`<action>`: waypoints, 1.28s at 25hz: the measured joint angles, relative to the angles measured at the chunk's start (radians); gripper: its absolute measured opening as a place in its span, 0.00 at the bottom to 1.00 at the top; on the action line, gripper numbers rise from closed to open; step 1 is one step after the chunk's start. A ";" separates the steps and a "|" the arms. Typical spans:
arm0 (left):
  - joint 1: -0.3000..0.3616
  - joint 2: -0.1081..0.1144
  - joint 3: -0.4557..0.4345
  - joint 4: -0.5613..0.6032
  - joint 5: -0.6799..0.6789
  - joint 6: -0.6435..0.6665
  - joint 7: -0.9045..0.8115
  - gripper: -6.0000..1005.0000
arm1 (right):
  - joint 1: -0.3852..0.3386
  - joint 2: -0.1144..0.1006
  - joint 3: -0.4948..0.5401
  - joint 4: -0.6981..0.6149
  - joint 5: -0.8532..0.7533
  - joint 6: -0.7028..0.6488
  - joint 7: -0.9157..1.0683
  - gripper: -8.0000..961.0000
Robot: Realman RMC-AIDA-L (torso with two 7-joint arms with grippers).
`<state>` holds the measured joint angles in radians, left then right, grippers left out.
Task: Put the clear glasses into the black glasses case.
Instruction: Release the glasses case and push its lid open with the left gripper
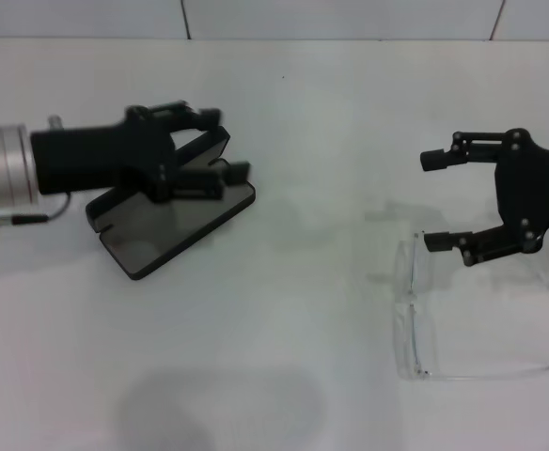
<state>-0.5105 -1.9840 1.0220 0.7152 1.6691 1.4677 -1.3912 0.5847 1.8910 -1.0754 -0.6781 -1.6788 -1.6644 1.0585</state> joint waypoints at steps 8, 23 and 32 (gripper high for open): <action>-0.029 -0.014 0.000 0.114 0.272 -0.201 -0.251 0.87 | 0.000 0.021 0.000 -0.036 -0.054 0.005 -0.007 0.89; -0.062 -0.056 0.006 0.131 0.491 -0.256 -0.315 0.86 | 0.011 0.041 0.000 -0.060 -0.127 0.028 -0.022 0.90; -0.062 -0.056 0.004 0.133 0.492 -0.258 -0.308 0.53 | 0.004 0.046 0.000 -0.072 -0.137 0.025 -0.026 0.90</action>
<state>-0.5727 -2.0402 1.0263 0.8477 2.1613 1.2100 -1.6994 0.5891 1.9374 -1.0753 -0.7499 -1.8154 -1.6392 1.0328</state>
